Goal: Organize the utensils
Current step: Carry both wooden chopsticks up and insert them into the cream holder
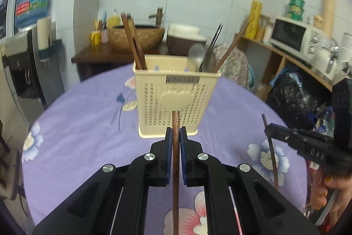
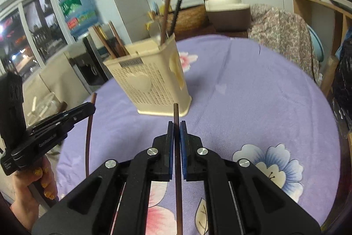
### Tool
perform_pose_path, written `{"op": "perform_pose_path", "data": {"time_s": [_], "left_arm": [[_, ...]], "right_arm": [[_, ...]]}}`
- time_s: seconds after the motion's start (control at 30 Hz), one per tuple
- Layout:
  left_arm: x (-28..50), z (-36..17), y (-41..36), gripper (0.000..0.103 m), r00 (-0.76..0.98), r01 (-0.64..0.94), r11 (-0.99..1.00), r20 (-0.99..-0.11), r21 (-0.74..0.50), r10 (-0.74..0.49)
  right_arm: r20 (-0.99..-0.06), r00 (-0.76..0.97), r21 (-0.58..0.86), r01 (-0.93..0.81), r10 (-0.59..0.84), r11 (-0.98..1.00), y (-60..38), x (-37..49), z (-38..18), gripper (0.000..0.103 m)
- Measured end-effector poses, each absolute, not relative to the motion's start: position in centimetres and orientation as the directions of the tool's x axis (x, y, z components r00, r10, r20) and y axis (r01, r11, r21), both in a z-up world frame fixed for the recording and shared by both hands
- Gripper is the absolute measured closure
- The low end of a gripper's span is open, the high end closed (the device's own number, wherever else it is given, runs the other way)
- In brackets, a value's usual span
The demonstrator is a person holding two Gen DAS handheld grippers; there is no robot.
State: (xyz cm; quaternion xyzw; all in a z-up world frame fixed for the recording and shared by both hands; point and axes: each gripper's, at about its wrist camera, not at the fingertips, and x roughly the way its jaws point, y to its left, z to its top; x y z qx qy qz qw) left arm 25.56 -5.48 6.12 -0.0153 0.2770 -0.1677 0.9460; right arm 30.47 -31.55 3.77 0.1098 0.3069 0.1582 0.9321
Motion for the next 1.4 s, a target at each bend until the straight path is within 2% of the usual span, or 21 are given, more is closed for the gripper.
{"op": "perform_pose_path", "data": {"time_s": [0.23, 0.63, 0.77, 0.93, 1.03, 1.23, 1.4], "left_arm": [[22.3, 10.0, -2.8, 0.095, 0.843, 0.346, 0.934, -0.407, -0.089, -0.351], [23.1, 12.3, -0.7, 0.095, 0.861, 0.352, 0.927, -0.345, -0.128, -0.374], [24.1, 13.7, -0.3, 0.095, 0.867, 0.355, 0.925, -0.321, -0.137, -0.381], [26.1, 17.8, -0.5, 0.095, 0.871, 0.376, 0.915, -0.283, -0.145, -0.402], [26.9, 21.5, -1.3, 0.095, 0.889, 0.382, 0.919, -0.230, -0.100, -0.395], [30.2, 26.7, -2.6, 0.095, 0.914, 0.359, 0.928, -0.166, -0.096, -0.370], [33.1, 26.2, -4.4, 0.095, 0.920, 0.337, 0.936, -0.178, -0.099, -0.350]], "right_arm": [[-0.433, 0.834, 0.260, -0.248, 0.342, 0.933, -32.2, 25.8, 9.1, 0.097], [-0.420, 0.859, 0.183, -0.235, 0.292, 0.955, -30.2, 25.2, 12.4, 0.097], [-0.411, 0.864, 0.179, -0.237, 0.292, 0.955, -29.6, 26.1, 14.2, 0.097], [-0.384, 0.872, 0.158, -0.262, 0.304, 0.952, -28.2, 29.1, 19.0, 0.097], [-0.344, 0.894, 0.138, -0.255, 0.288, 0.957, -27.3, 31.3, 22.9, 0.097], [-0.263, 0.937, 0.113, -0.207, 0.230, 0.972, -25.4, 35.4, 29.3, 0.097], [-0.270, 0.944, 0.087, -0.173, 0.191, 0.981, -23.5, 38.6, 28.9, 0.097]]}}
